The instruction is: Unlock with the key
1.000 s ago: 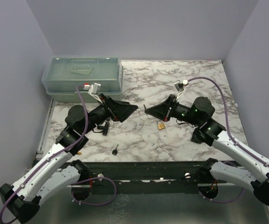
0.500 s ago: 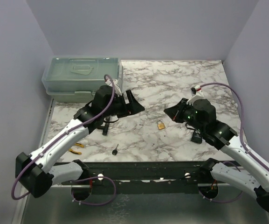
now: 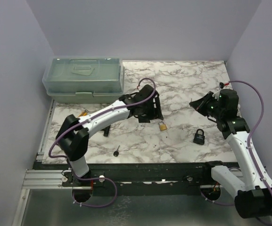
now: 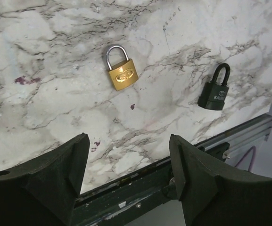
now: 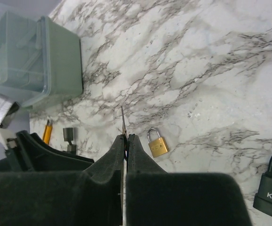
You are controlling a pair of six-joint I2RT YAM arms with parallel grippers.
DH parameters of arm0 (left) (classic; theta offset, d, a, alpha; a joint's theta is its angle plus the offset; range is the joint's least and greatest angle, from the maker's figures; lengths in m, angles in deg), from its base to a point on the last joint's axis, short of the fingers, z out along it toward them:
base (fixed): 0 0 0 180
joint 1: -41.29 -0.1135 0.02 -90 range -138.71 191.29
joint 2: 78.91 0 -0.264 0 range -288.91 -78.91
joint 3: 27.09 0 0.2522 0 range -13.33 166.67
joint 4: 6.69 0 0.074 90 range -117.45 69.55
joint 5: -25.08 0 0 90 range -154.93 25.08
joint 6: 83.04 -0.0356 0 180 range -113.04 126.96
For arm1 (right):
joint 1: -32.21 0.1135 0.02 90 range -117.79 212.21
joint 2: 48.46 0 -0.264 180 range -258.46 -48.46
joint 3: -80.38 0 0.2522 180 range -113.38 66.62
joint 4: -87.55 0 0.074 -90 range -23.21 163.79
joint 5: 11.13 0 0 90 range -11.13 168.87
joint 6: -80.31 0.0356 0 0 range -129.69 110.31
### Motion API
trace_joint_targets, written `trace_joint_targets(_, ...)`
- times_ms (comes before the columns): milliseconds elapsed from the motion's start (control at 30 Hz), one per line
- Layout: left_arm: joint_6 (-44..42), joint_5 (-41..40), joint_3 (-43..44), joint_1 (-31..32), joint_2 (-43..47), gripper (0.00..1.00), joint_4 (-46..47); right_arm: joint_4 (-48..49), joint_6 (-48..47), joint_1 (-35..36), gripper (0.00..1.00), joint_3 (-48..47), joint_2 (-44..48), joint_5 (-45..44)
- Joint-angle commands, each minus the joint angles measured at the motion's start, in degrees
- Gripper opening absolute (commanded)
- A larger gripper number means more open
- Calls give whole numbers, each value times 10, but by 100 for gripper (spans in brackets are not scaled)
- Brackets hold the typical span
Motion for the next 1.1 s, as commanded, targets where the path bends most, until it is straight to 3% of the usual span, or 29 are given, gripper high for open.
trace_joint_targets(0, 17, -74, 96, 34, -94, 72, -76, 6, -7, -85, 0, 25, 3, 161)
trace_joint_targets(467, 61, -153, 317, 66, -305, 71, -219, -30, -38, -95, 0, 48, 43, 129)
trace_joint_targets(1067, 105, -165, 354, 78, -368, 71, -231, -29, -50, -95, 0, 77, 62, 150)
